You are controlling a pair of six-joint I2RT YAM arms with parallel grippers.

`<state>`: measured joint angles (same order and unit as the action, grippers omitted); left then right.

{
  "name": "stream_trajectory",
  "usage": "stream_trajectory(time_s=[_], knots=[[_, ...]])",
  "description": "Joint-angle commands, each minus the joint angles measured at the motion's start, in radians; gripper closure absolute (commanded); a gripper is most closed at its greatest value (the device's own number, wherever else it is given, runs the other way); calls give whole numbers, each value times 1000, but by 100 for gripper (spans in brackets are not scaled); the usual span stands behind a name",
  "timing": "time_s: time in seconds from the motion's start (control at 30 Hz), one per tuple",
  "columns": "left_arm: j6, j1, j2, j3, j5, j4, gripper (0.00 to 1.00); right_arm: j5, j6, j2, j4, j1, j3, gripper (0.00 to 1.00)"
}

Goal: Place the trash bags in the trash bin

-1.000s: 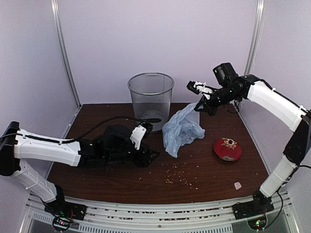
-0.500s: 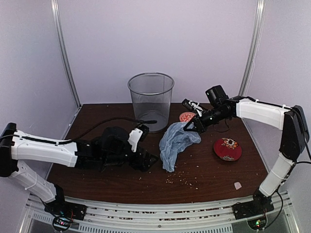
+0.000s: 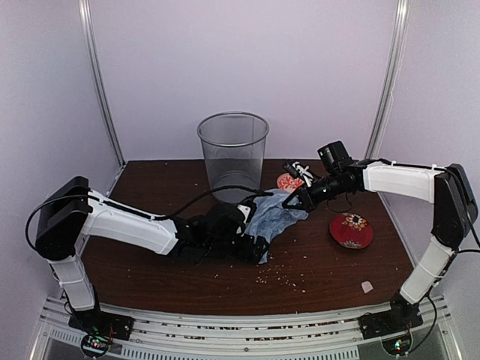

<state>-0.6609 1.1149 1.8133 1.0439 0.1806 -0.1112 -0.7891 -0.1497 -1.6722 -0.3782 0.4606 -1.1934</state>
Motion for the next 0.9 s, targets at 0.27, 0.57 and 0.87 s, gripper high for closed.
stream_trajectory(time_s=[0.27, 0.57, 0.87], knots=[[-200, 4, 87, 18, 109, 41, 18, 10, 21, 53, 68, 7, 21, 100], [-216, 0, 59, -58, 116, -10, 66, 28, 25, 45, 68, 7, 16, 100], [-58, -2, -133, -98, 168, 34, 99, 87, 8, 34, 31, 6, -18, 100]])
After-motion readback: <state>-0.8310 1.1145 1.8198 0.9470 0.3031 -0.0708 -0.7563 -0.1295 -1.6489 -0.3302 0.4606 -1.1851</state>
